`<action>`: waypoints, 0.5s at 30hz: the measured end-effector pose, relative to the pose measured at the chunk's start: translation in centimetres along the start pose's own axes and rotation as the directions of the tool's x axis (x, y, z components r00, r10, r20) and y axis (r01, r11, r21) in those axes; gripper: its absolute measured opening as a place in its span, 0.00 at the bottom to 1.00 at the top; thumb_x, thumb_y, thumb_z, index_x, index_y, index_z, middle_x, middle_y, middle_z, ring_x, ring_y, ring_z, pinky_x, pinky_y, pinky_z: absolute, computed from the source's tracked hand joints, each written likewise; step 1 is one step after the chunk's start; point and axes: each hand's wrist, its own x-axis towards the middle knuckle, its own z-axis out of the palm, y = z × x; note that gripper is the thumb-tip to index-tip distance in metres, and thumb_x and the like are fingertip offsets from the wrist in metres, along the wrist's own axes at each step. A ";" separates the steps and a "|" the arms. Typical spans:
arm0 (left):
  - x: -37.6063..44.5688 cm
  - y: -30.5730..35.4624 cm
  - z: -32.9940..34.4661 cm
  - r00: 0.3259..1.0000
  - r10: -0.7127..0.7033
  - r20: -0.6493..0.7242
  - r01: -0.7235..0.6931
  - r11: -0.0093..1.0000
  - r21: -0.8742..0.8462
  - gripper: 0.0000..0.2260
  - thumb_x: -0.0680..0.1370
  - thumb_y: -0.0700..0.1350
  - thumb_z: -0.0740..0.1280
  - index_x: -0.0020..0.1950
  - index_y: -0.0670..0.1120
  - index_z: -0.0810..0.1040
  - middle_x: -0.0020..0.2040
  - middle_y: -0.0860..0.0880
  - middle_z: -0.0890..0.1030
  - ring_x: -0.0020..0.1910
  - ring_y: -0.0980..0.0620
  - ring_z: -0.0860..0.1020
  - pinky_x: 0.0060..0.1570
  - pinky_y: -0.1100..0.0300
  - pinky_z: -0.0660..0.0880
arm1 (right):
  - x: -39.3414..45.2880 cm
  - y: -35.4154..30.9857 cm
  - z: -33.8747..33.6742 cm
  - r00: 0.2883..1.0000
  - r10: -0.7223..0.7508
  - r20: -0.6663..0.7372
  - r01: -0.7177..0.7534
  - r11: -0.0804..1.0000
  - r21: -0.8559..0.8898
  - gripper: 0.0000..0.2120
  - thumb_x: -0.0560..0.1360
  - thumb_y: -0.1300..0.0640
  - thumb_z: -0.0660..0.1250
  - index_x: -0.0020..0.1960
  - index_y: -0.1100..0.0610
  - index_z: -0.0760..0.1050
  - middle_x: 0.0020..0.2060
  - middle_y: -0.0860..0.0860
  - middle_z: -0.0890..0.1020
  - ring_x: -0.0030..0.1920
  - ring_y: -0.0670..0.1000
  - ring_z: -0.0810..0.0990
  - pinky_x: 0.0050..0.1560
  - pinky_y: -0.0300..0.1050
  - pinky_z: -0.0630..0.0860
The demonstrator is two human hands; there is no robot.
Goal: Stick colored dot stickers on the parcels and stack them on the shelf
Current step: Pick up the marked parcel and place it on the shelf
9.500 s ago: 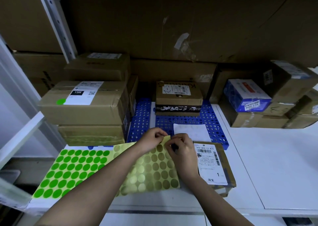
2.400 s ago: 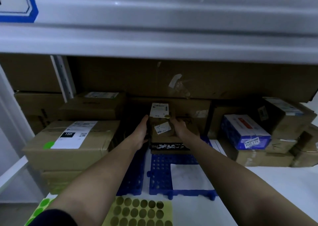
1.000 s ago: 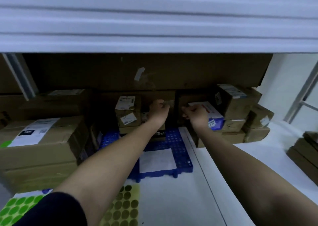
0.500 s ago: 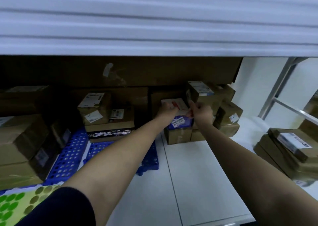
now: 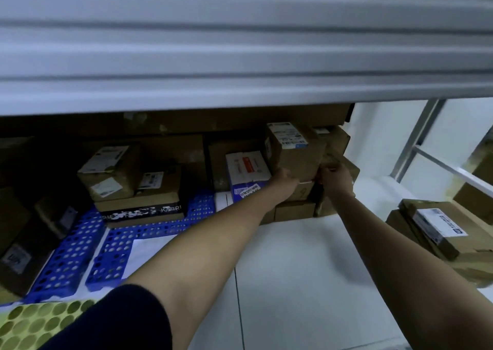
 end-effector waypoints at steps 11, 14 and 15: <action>2.9 2.3 2.0 0.837 -0.105 -0.536 0.021 0.987 -0.160 0.25 0.77 0.48 0.63 0.72 0.45 0.58 0.70 0.42 0.61 0.65 0.43 0.65 0.63 0.48 0.69 | 4.5 -1.4 -1.6 1.000 0.016 0.004 -0.017 1.000 0.026 0.14 0.81 0.48 0.55 0.57 0.58 0.70 0.50 0.54 0.75 0.50 0.55 0.74 0.44 0.44 0.69; 3.8 2.9 1.6 0.868 -0.152 -0.473 0.045 0.972 -0.230 0.34 0.77 0.51 0.65 0.76 0.46 0.51 0.74 0.43 0.54 0.72 0.43 0.57 0.69 0.48 0.60 | 5.1 -1.9 -1.0 0.983 0.008 0.182 -0.038 0.986 0.163 0.24 0.80 0.43 0.55 0.64 0.60 0.70 0.47 0.52 0.77 0.46 0.52 0.75 0.39 0.42 0.68; 4.2 3.0 1.5 0.888 -0.166 -0.429 0.050 0.962 -0.267 0.36 0.76 0.51 0.65 0.77 0.46 0.48 0.75 0.43 0.52 0.73 0.43 0.55 0.70 0.48 0.58 | 5.1 -2.1 -0.9 0.971 0.011 0.239 -0.063 0.975 0.211 0.26 0.79 0.41 0.57 0.67 0.59 0.69 0.52 0.53 0.78 0.50 0.52 0.77 0.45 0.45 0.72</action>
